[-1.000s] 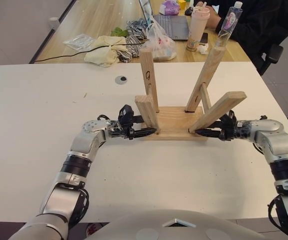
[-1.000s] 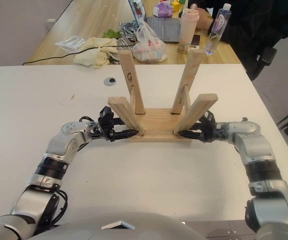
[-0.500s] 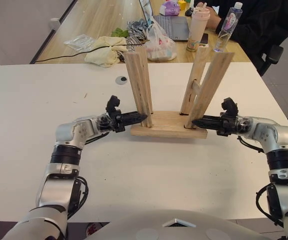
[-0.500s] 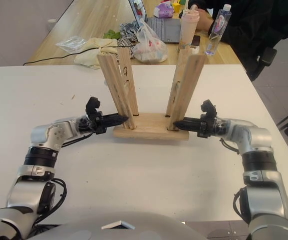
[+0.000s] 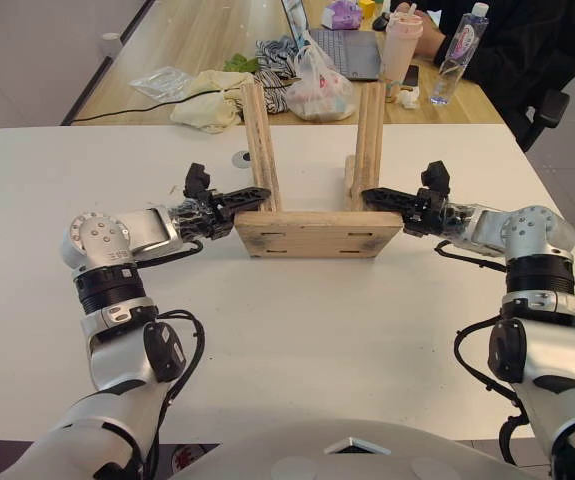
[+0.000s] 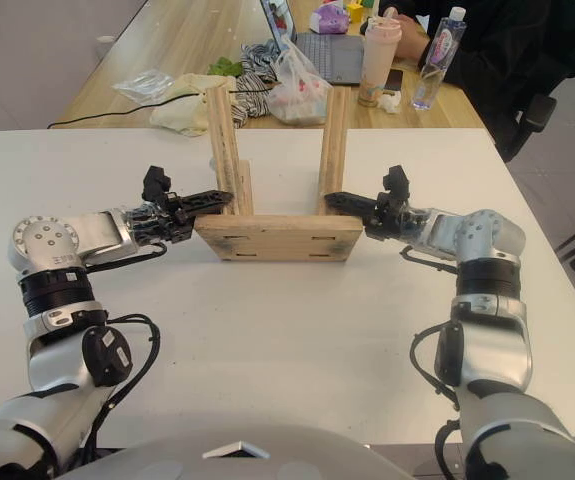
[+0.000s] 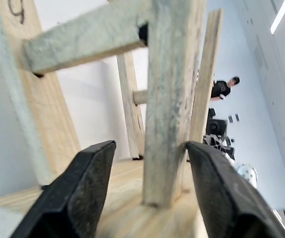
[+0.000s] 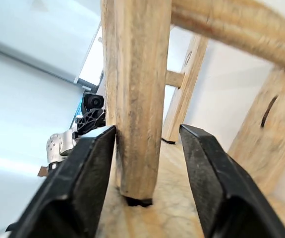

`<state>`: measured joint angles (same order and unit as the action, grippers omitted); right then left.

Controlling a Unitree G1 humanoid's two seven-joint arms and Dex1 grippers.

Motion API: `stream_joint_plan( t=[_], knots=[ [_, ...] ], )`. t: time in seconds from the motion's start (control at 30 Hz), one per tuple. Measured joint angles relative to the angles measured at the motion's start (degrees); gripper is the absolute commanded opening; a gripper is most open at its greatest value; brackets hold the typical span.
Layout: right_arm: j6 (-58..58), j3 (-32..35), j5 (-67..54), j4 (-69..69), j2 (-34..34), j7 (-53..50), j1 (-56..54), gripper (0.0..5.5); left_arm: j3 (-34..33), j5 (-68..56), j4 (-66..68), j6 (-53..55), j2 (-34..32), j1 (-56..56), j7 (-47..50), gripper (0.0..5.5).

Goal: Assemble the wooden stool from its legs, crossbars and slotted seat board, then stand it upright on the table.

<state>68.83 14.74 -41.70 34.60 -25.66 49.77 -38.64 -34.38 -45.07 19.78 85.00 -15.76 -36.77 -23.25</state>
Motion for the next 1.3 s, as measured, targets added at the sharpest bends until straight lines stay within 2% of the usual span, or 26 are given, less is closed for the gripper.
stream_joint_plan(
  t=[0.1,0.17,0.23,0.3,0.4,0.43,0.5,0.63,0.77,0.93,1.0,1.17,1.3],
  knots=[
    [0.42,1.69,-0.02,2.17,-1.52,-0.15,-0.03,2.94,-5.81,-0.63,2.90,-1.16,-4.16,-2.11,1.29,2.64],
    [-0.94,2.92,0.06,1.78,-3.92,0.65,0.07,2.94,-5.95,-0.93,2.44,-4.91,-7.64,-2.64,-0.32,2.64],
    [-6.73,2.51,1.13,-3.19,-4.92,4.52,1.29,2.94,-1.16,1.66,-1.51,-15.41,-10.09,0.17,-7.29,2.64],
    [-11.98,1.25,1.57,-7.30,-5.63,8.78,4.32,3.01,4.70,5.37,-5.70,-26.91,-12.19,5.25,-16.17,2.96],
    [-19.07,0.23,3.39,-11.82,-10.55,17.17,11.32,3.49,18.87,16.20,-9.64,-45.67,-19.69,18.02,-32.12,3.39],
    [-20.74,-0.58,3.96,-13.13,-12.42,19.63,13.55,3.50,22.09,17.98,-10.43,-48.79,-21.22,21.43,-36.14,3.42],
    [-25.28,-3.32,6.57,-15.22,-13.80,22.56,16.90,3.50,25.48,19.44,-10.89,-53.27,-21.68,24.07,-40.08,3.42],
    [-29.97,-7.13,9.69,-16.02,-13.11,23.48,18.23,3.50,29.13,23.02,-6.57,-61.70,-21.78,21.64,-42.06,3.42],
    [-34.34,-10.86,13.00,-15.66,-11.03,22.40,17.56,3.50,33.39,26.42,0.66,-67.69,-19.73,17.06,-43.75,3.42],
    [-41.18,-16.65,18.41,-10.77,-6.43,21.69,14.32,2.68,37.08,28.85,9.91,-73.92,-14.44,9.69,-45.51,3.43],
    [-42.43,-17.46,19.70,-8.00,-5.49,21.12,13.14,2.42,37.44,29.12,13.06,-75.47,-12.28,7.75,-45.93,3.17],
    [-41.95,-17.15,19.69,-6.49,-4.07,21.43,12.49,2.31,37.54,28.03,12.91,-72.15,-11.53,6.68,-48.57,2.63],
    [-31.02,-12.60,14.60,-10.55,-4.29,21.46,12.21,2.31,35.36,22.40,7.48,-62.85,-12.09,6.56,-49.26,2.41]
  ],
)
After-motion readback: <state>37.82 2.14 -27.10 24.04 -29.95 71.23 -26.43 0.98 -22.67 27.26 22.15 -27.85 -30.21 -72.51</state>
